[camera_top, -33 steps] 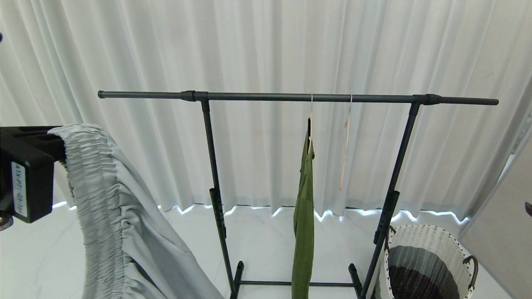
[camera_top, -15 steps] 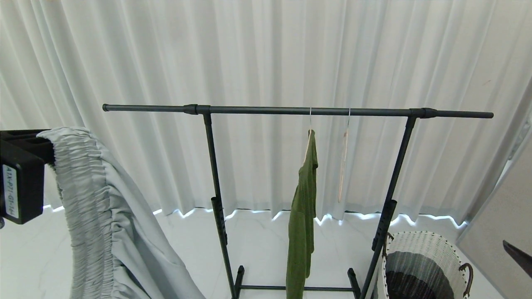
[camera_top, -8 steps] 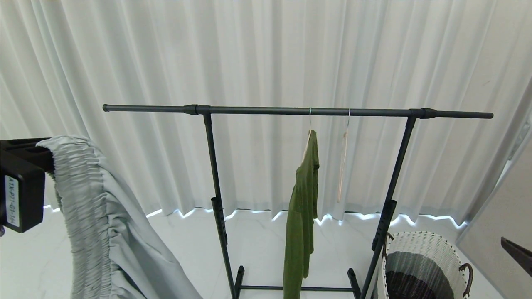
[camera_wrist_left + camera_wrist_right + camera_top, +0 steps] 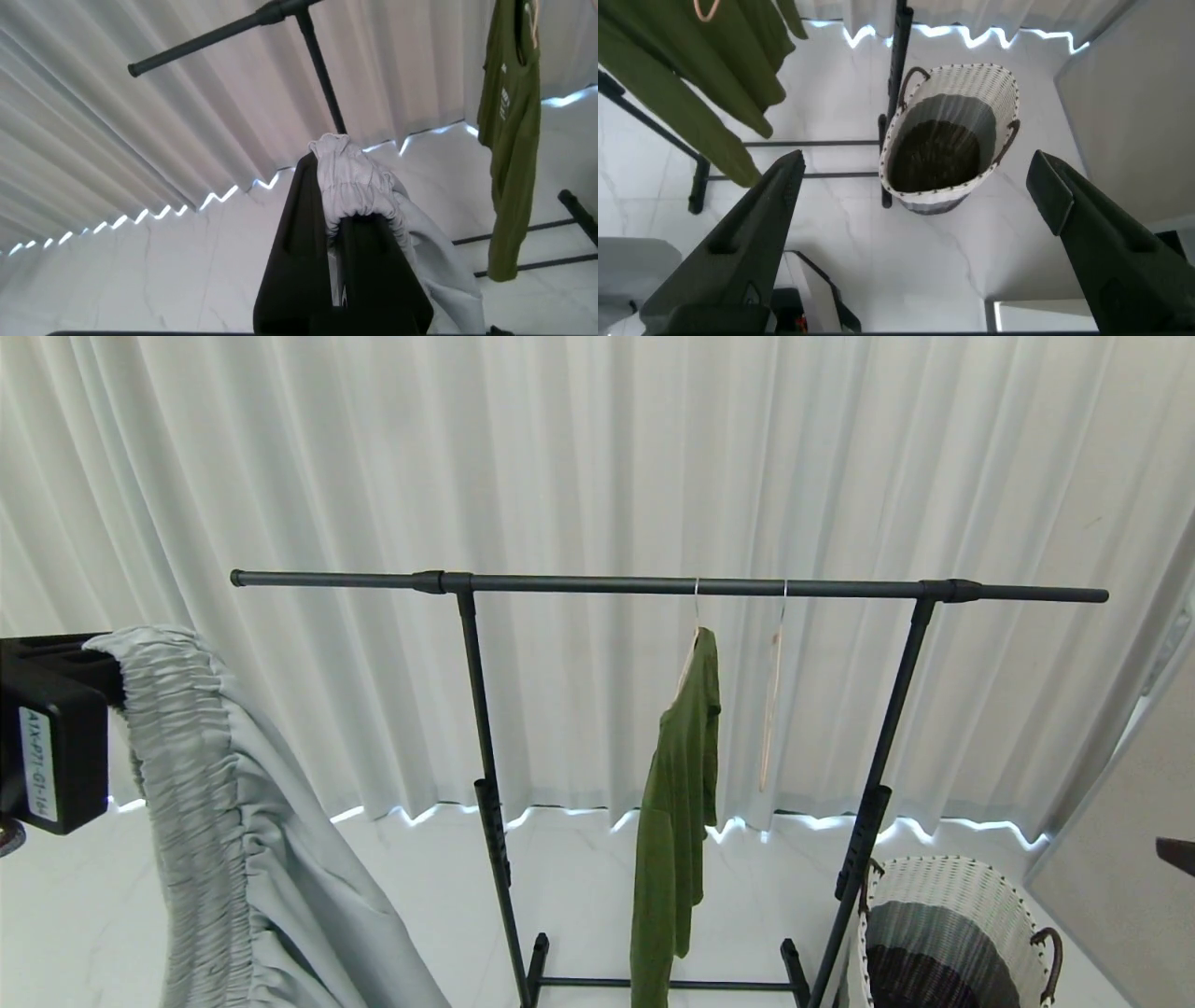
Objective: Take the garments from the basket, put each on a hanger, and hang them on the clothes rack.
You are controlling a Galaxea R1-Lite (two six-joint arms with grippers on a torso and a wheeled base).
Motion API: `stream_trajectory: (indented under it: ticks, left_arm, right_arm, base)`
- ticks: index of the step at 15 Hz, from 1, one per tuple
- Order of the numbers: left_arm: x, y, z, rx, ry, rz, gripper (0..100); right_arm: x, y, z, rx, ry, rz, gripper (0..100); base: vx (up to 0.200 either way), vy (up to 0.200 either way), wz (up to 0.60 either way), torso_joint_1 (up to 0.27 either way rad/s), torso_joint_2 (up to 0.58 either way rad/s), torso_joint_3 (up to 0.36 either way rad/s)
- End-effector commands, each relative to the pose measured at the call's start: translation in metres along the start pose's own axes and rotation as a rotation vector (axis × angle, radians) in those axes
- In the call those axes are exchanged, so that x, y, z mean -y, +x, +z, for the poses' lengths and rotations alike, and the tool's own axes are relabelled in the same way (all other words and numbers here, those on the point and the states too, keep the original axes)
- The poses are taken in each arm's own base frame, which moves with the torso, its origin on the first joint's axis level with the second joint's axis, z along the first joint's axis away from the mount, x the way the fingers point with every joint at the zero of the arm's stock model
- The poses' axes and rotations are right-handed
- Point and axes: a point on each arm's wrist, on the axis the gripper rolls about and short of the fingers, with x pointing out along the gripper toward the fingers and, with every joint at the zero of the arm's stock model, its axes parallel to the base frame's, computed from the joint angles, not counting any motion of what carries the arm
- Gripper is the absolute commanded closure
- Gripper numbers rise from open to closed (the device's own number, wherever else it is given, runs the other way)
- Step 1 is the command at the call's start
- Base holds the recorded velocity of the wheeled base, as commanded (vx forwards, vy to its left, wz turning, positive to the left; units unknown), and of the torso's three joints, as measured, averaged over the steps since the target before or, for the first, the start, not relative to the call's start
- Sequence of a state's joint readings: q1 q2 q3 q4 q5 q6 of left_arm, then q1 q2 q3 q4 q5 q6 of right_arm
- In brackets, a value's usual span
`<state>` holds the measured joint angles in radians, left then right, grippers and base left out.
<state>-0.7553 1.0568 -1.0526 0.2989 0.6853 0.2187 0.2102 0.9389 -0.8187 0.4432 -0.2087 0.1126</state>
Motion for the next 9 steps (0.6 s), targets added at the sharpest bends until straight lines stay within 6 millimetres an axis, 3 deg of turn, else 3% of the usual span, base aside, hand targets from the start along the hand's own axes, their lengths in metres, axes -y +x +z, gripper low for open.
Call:
stream_trajectory:
  ticks: [1,9]
  left_arm:
    - [0.0005,0.0017,0.0005,0.008,-0.006,-0.016,100]
    - [-0.0020,0.0046,0.0010,0.006,-0.014,-0.001,100]
  right_arm:
    - [-0.0031,0.0070,0.0087,-0.013,-0.005,0.004,0]
    - [-0.0056,0.0029,0.0114,0.007,-0.018,0.032,0]
  base:
    - [0.000,0.000,0.00,0.000,0.00,0.000]
    - [0.200,0.000,0.00,0.001,0.00,0.000]
